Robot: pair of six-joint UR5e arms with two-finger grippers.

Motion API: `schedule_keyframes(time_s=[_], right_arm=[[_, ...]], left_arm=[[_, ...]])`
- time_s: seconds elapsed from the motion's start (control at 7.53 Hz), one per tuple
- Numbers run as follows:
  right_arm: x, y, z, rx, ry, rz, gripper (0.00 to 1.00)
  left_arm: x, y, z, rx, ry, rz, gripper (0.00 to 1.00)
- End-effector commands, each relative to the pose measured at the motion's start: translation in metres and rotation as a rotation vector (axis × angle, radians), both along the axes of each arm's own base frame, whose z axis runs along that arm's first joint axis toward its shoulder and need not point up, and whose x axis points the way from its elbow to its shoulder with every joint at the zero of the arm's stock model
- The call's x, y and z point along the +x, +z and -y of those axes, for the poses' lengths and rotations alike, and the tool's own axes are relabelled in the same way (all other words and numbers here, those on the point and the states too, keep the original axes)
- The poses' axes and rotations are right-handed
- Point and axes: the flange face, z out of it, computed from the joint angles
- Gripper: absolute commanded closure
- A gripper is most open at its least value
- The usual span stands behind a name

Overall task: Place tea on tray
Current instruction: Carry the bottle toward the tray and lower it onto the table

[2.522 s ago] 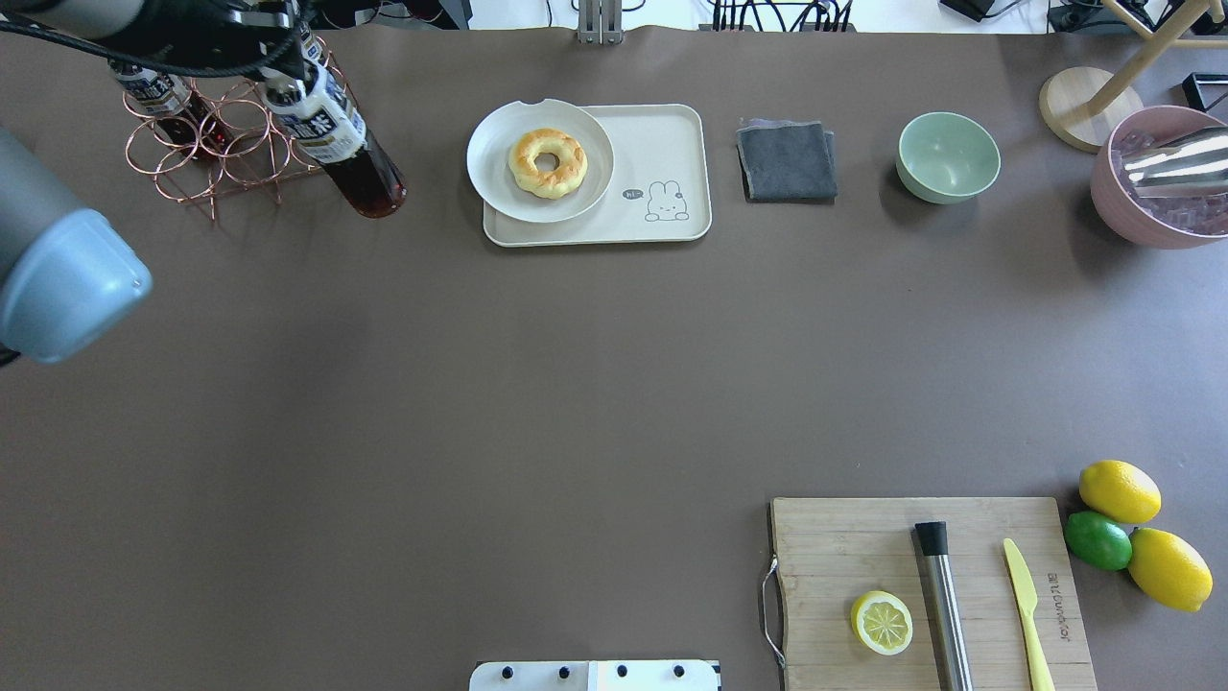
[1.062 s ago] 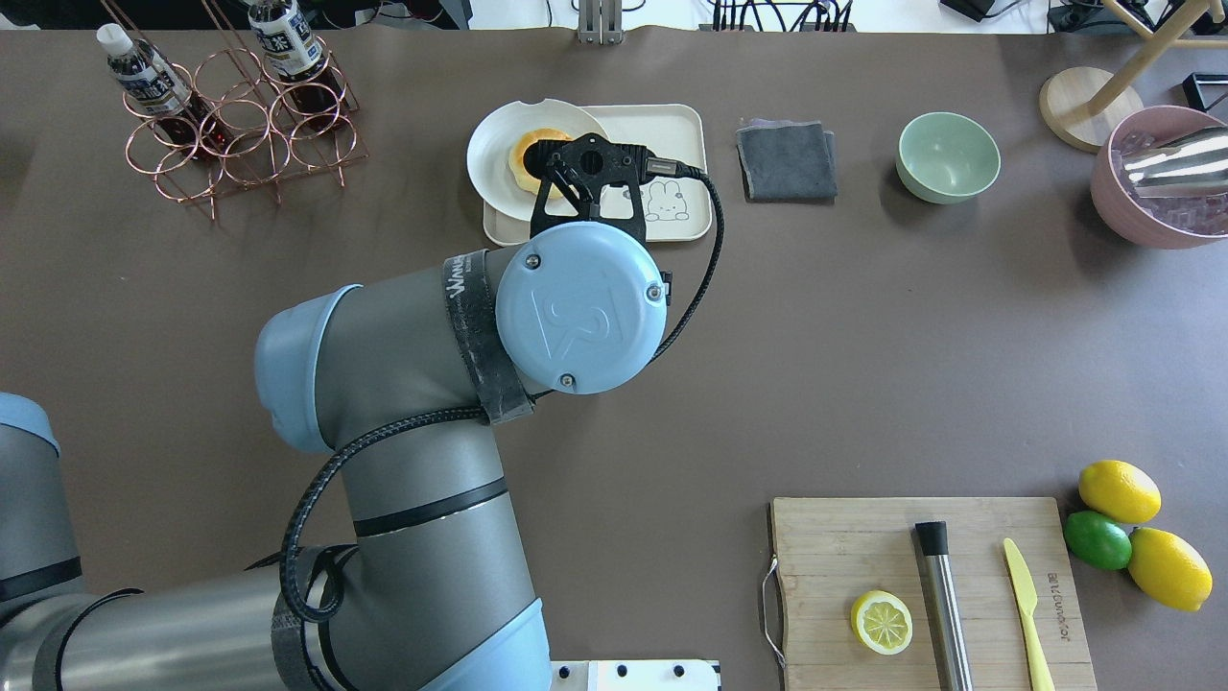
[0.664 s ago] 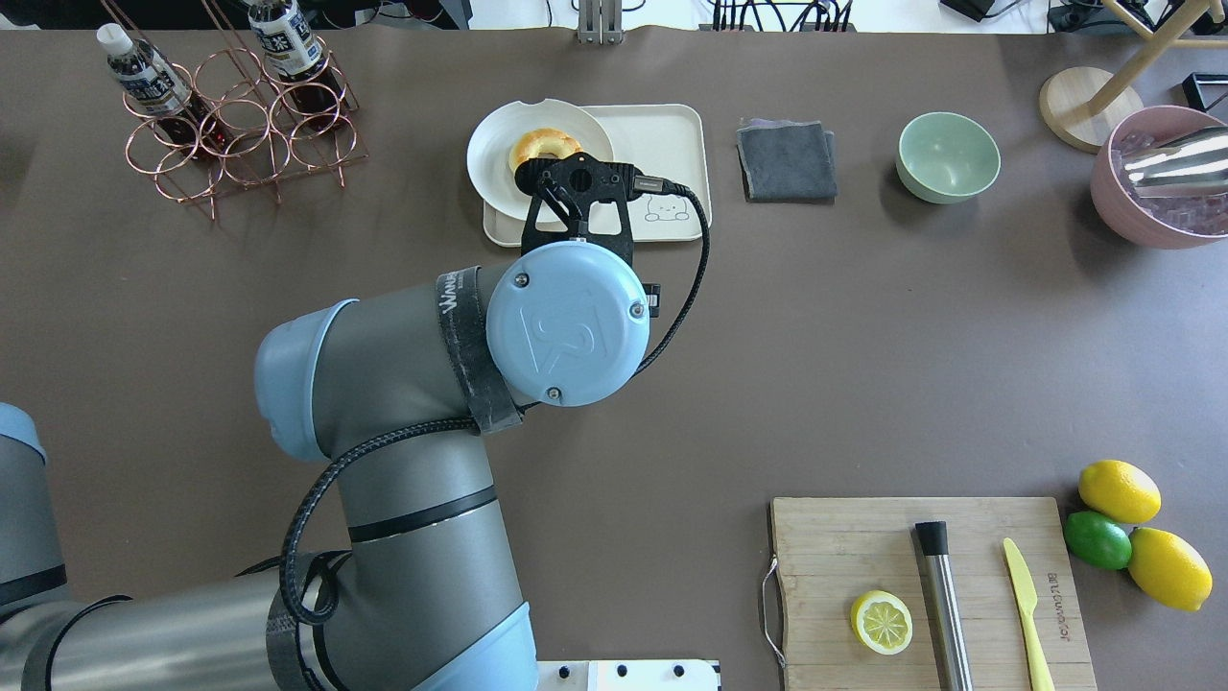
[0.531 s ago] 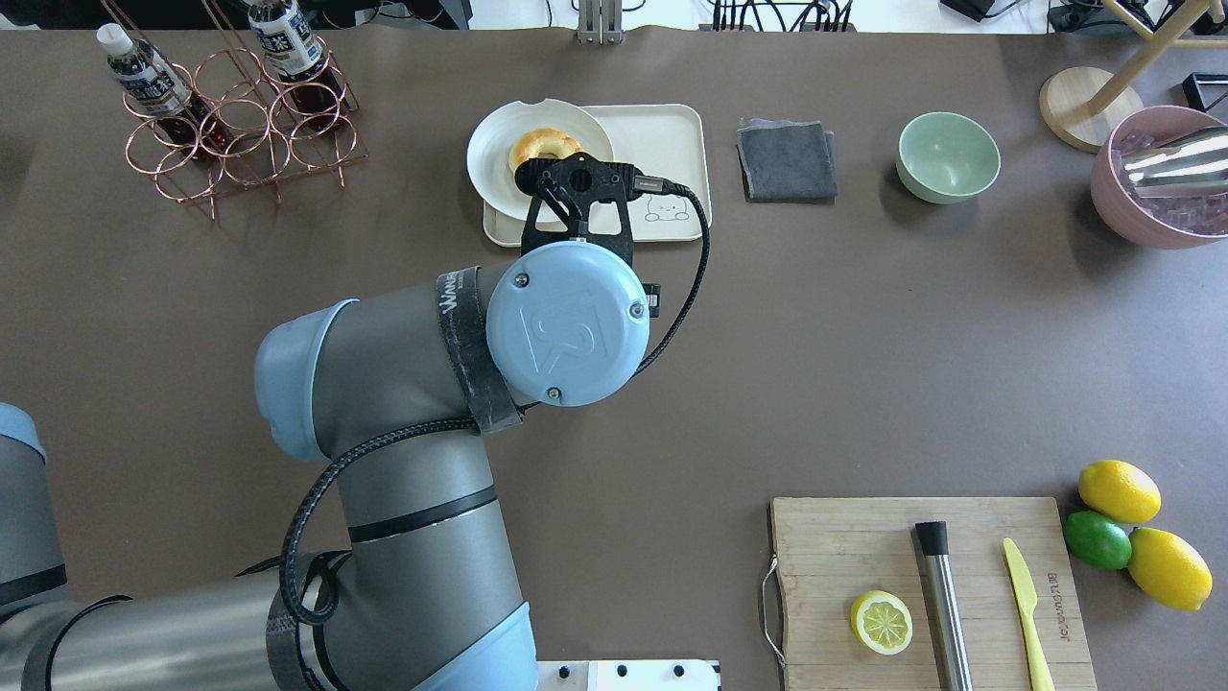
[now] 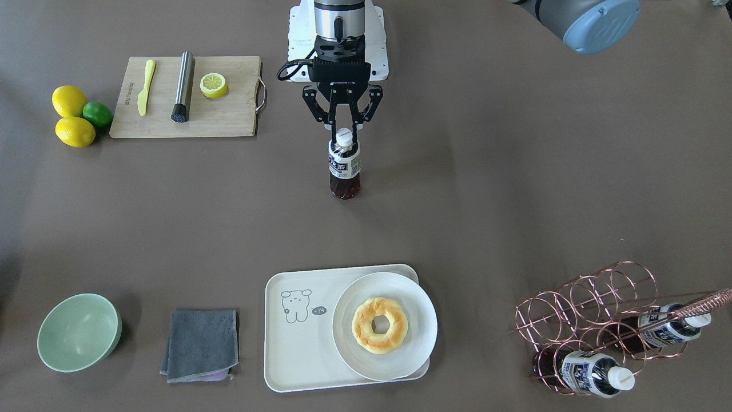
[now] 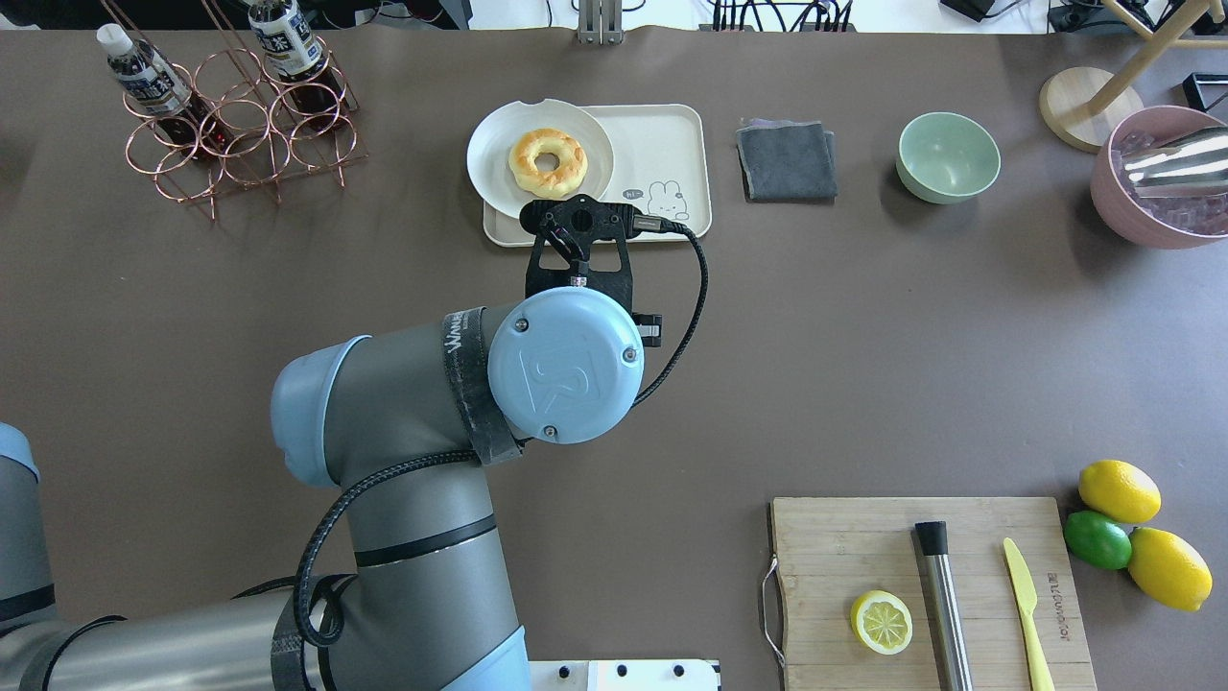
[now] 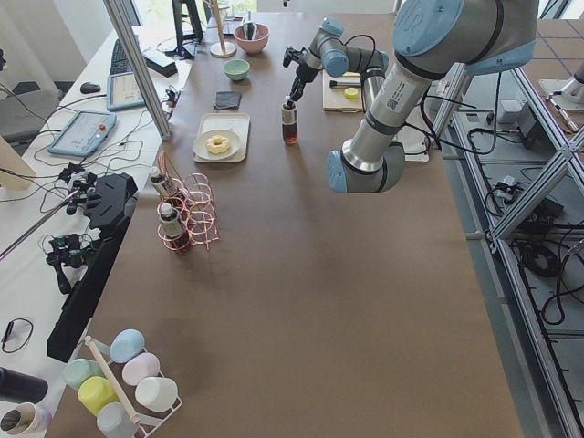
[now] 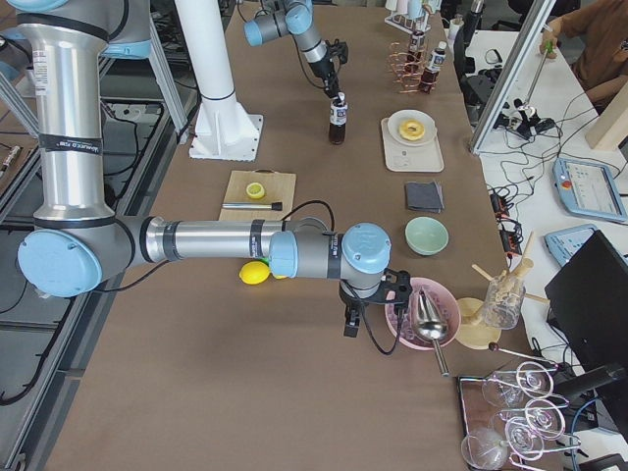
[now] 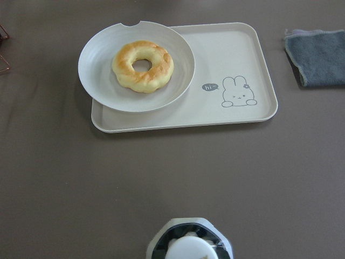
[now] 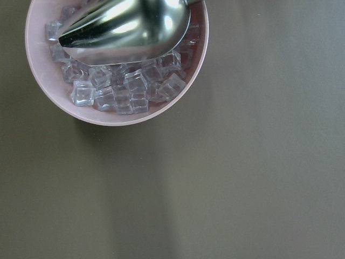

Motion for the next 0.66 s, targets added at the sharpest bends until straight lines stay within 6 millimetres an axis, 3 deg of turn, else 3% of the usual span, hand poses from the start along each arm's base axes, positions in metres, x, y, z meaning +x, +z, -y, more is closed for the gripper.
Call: schedule_keyframes(time_s=[0.0, 0.13, 0.53], right_arm=[[0.0, 0.0, 0.0, 0.0, 0.0, 0.0, 0.0], [0.0, 0.001, 0.0, -0.001, 0.0, 0.0, 0.0], [0.0, -0.005, 0.004, 0.008, 0.001, 0.0, 0.0]], left_arm=[[0.001, 0.001, 0.0, 0.003, 0.005, 0.006, 0.24], [0.001, 0.001, 0.0, 0.003, 0.005, 0.006, 0.03], [-0.012, -0.011, 0.003, 0.014, 0.004, -0.021, 0.04]])
